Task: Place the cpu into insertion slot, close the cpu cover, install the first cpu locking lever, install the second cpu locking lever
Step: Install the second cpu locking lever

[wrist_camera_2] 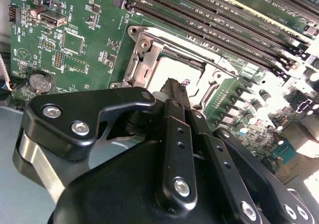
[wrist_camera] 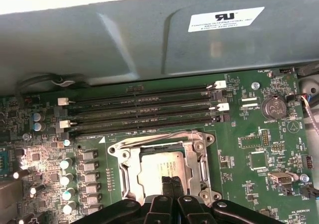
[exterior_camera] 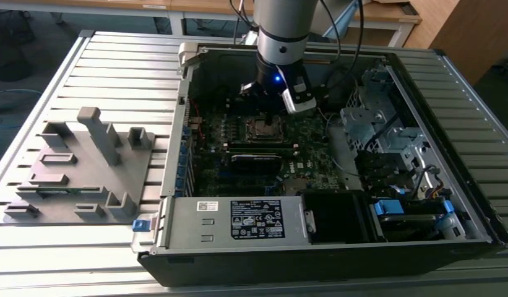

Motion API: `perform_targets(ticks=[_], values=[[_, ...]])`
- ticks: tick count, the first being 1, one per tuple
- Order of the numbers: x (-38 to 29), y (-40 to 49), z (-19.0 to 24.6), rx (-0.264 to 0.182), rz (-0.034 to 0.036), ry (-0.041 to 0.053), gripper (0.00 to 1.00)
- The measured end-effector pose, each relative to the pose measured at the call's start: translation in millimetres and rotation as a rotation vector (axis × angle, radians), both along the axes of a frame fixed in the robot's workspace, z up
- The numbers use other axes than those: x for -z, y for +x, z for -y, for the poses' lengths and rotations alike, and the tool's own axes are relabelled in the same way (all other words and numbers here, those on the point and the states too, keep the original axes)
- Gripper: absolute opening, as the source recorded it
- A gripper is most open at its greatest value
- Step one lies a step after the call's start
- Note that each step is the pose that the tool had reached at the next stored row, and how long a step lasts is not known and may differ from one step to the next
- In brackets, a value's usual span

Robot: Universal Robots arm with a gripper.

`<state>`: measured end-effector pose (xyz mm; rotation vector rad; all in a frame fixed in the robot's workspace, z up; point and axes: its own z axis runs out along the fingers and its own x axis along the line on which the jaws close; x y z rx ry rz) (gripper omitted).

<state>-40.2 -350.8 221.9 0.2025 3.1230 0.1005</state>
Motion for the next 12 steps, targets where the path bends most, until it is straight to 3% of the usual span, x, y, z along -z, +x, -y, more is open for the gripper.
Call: perform_targets(ticks=[12], values=[[-4.1,0.0,0.0,0.0,-0.0002,-0.0032,0.1]])
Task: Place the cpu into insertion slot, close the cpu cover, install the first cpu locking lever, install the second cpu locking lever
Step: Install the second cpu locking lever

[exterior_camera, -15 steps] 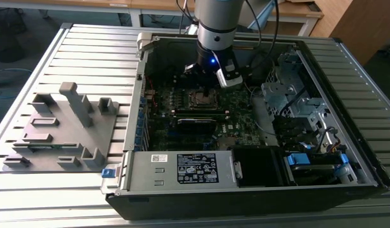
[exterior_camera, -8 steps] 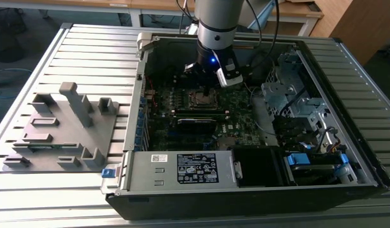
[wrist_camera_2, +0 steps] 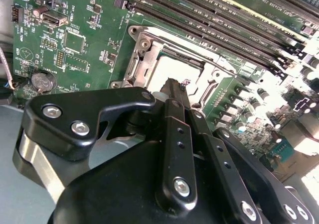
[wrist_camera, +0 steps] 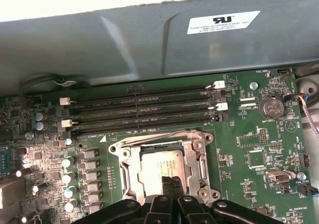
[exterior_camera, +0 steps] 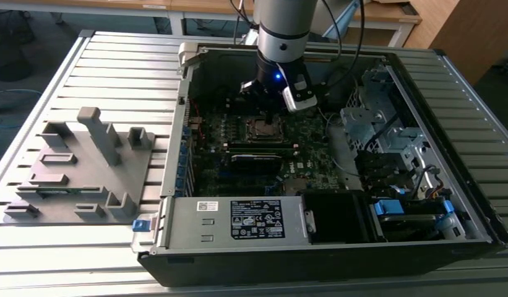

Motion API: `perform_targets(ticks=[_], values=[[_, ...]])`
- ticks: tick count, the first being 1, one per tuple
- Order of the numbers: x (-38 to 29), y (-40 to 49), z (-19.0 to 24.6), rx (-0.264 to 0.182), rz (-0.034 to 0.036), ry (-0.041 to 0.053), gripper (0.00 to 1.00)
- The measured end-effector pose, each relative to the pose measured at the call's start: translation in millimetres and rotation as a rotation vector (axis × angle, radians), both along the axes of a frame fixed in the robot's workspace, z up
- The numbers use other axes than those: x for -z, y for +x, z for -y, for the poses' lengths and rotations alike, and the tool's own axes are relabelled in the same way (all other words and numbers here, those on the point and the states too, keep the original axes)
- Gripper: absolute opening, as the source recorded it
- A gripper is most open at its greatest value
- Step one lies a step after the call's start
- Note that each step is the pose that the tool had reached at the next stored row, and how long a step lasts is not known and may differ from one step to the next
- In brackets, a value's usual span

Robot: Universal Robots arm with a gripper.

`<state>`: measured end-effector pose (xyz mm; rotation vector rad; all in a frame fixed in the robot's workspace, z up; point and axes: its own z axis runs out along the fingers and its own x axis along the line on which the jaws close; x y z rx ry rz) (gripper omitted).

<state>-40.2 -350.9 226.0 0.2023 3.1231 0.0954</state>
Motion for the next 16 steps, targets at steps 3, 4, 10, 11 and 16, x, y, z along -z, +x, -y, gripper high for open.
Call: perform_targets(ticks=[3,4,10,11,16], values=[[-0.1,0.0,0.0,0.0,0.0002,0.0003,0.1],[-0.2,0.0,0.0,0.0,0.0001,0.0,0.1],[-1.1,-0.1,0.1,0.0,-0.0002,-0.0006,0.1],[-1.5,-0.1,0.1,0.0,-0.0001,-0.0004,0.1],[-1.7,0.0,0.0,0.0,0.0001,0.0001,0.1]])
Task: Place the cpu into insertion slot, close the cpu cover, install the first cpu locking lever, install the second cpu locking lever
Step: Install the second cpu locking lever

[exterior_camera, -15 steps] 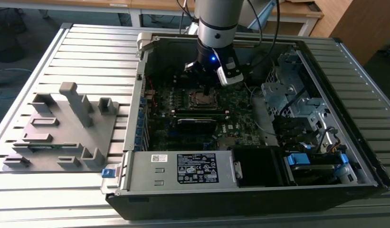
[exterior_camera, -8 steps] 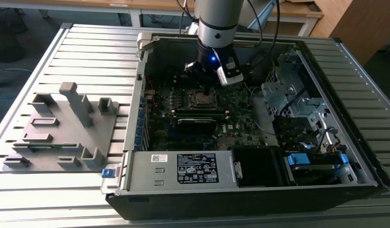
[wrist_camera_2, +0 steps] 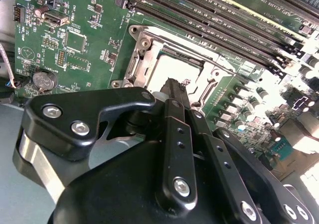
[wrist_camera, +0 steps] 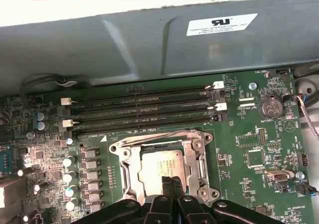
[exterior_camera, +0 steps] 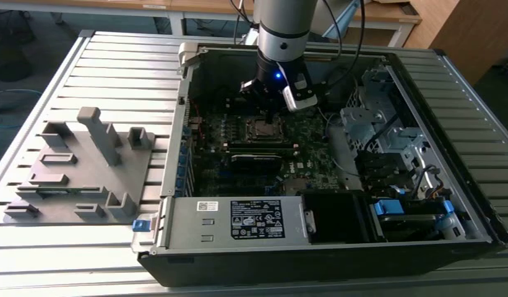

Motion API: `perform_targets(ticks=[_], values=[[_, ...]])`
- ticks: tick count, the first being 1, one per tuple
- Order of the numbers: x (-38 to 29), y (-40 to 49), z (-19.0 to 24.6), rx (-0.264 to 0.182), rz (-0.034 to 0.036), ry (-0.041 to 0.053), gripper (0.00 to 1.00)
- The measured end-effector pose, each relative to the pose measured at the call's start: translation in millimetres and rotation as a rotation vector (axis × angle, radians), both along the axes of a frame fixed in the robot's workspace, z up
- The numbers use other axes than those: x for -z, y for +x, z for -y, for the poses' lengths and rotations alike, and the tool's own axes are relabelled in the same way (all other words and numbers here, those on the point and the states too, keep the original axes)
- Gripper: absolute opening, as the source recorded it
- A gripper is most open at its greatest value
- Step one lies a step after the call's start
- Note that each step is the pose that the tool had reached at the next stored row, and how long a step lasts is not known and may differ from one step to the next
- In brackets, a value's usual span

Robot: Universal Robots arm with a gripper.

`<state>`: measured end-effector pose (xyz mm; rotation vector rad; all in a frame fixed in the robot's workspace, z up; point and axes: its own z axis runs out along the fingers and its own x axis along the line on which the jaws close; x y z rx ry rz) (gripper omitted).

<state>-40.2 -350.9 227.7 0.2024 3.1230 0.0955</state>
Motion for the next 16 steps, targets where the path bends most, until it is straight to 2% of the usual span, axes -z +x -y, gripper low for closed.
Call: perform_targets(ticks=[5,16], values=[[-0.1,-0.1,0.2,0.0,-0.0001,-0.0002,0.1],[-0.1,0.0,5.2,0.0,-0.0001,-0.0002,0.1]])
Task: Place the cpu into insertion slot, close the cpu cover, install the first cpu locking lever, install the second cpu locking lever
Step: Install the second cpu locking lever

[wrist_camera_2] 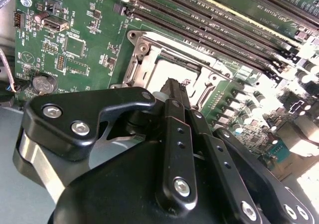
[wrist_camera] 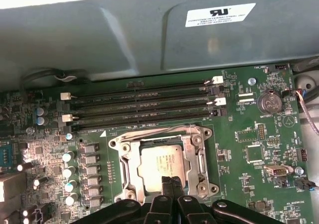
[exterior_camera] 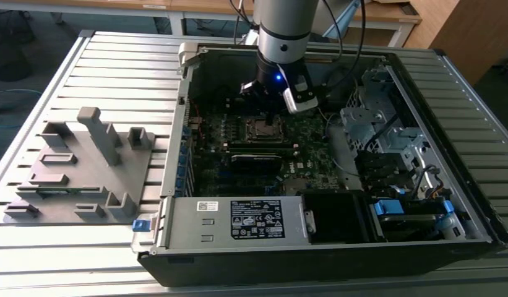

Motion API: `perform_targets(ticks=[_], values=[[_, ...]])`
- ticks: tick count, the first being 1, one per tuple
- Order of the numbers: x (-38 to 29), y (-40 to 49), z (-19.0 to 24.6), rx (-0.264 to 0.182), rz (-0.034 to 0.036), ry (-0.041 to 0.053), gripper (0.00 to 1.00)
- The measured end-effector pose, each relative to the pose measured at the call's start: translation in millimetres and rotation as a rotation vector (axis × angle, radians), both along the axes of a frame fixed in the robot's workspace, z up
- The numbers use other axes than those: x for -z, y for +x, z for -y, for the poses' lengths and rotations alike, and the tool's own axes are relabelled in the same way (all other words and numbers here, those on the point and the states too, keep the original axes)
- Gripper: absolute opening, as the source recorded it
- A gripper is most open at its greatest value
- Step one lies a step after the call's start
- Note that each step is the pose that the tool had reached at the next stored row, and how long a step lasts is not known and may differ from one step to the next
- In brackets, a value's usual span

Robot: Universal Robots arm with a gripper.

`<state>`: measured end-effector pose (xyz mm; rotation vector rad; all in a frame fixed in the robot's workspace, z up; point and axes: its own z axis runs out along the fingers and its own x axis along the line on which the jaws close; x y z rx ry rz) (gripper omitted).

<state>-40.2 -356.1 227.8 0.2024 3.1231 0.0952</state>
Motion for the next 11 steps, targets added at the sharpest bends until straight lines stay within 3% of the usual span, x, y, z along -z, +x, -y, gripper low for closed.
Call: perform_targets(ticks=[5,11], values=[[0.0,0.0,1.1,0.0,-0.0001,-0.0001,0.1],[0.0,0.1,5.4,0.0,0.0001,0.0001,0.1]])
